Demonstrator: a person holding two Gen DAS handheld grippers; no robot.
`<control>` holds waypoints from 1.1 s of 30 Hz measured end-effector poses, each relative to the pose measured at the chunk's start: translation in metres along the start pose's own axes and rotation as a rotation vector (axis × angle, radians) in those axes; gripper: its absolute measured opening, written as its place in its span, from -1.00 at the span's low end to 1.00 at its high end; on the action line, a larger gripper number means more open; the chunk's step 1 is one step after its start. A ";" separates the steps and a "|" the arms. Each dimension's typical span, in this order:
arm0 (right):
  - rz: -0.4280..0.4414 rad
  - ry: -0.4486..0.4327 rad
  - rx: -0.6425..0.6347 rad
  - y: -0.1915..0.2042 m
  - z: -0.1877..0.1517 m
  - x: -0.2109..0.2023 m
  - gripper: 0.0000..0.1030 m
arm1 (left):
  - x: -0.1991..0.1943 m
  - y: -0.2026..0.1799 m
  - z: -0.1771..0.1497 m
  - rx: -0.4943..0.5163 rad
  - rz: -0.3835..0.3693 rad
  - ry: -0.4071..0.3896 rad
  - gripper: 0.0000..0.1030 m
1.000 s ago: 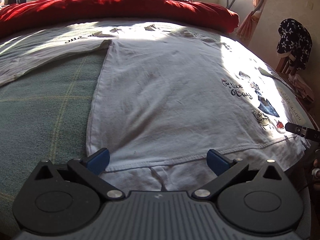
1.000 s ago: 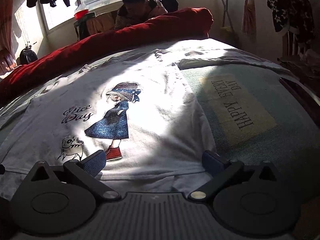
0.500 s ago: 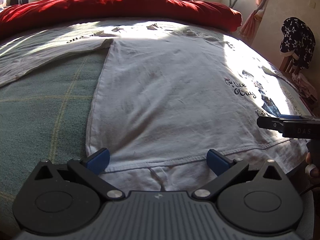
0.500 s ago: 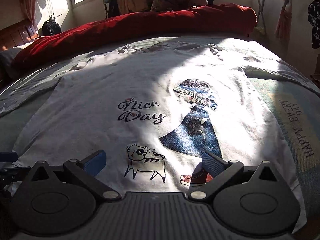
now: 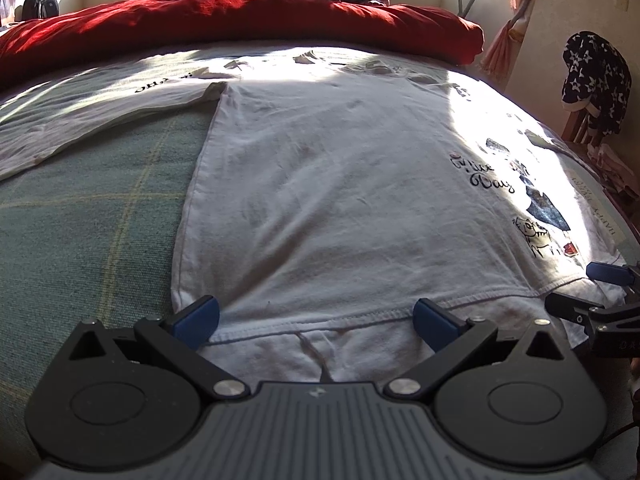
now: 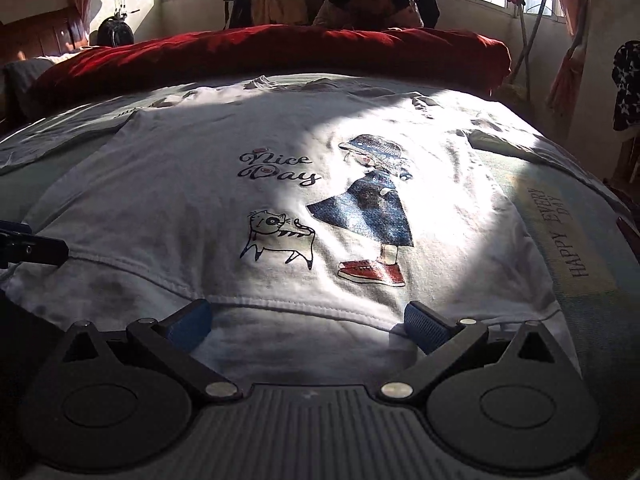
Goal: Fold clothes
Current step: 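Smooth the graphic shirt hem with both open grippers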
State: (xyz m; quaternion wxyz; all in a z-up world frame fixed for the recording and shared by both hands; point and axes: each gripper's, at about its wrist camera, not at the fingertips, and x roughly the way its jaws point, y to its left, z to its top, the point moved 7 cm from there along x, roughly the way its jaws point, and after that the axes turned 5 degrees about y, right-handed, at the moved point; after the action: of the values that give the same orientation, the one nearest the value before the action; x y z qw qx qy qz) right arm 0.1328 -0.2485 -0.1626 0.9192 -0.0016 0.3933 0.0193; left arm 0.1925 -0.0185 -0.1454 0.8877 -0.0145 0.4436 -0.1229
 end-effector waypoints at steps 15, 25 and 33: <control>-0.011 -0.010 0.021 0.000 -0.001 0.000 1.00 | 0.000 -0.049 0.000 0.041 -0.141 -0.029 0.99; -0.013 0.003 0.036 0.000 0.002 0.002 1.00 | -0.018 -0.045 0.004 0.056 -0.120 -0.066 0.99; -0.041 0.031 0.049 0.002 0.006 0.004 1.00 | 0.003 -0.032 0.001 0.003 -0.145 -0.041 0.99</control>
State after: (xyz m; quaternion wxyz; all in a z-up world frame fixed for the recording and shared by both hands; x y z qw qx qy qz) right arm 0.1402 -0.2464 -0.1614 0.9129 0.0126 0.4079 -0.0091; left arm 0.1879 -0.0508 -0.1430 0.8854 -0.0480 0.4229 -0.1870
